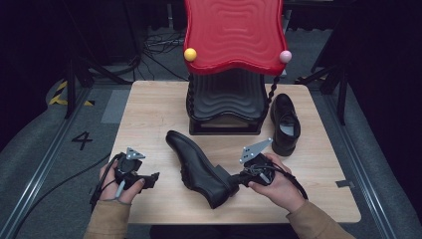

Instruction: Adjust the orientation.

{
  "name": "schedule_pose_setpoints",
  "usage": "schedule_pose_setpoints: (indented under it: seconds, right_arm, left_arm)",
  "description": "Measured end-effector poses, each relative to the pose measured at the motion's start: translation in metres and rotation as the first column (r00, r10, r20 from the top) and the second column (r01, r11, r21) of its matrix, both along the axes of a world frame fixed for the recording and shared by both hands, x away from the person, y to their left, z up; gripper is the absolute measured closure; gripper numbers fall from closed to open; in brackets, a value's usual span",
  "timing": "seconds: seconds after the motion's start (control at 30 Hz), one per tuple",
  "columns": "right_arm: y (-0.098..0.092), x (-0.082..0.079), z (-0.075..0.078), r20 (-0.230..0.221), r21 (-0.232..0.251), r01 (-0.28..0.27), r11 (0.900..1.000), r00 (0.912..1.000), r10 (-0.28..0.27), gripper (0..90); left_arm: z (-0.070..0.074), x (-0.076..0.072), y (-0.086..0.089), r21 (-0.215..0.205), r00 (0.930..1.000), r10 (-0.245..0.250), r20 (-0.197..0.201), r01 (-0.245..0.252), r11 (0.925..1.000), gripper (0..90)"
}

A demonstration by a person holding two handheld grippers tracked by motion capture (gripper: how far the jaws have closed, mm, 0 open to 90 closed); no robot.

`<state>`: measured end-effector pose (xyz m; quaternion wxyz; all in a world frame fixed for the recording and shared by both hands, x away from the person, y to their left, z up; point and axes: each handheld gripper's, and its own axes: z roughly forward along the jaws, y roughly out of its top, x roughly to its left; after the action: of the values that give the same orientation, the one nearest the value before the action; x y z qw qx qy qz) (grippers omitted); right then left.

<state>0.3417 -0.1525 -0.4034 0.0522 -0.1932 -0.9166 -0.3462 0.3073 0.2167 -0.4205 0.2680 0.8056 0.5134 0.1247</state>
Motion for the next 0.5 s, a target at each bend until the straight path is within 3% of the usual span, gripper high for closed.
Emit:
schedule_pose_setpoints:
  seconds: [0.5]
  right_arm:
    - [-0.0052,0.0037,-0.0054,0.009,-0.008,0.007,1.000,0.9999,-0.007,90.0]
  left_arm:
    - [-0.0012,0.0000,0.0014,0.006,0.9999,0.010,-0.003,-0.010,0.9999,23.3]
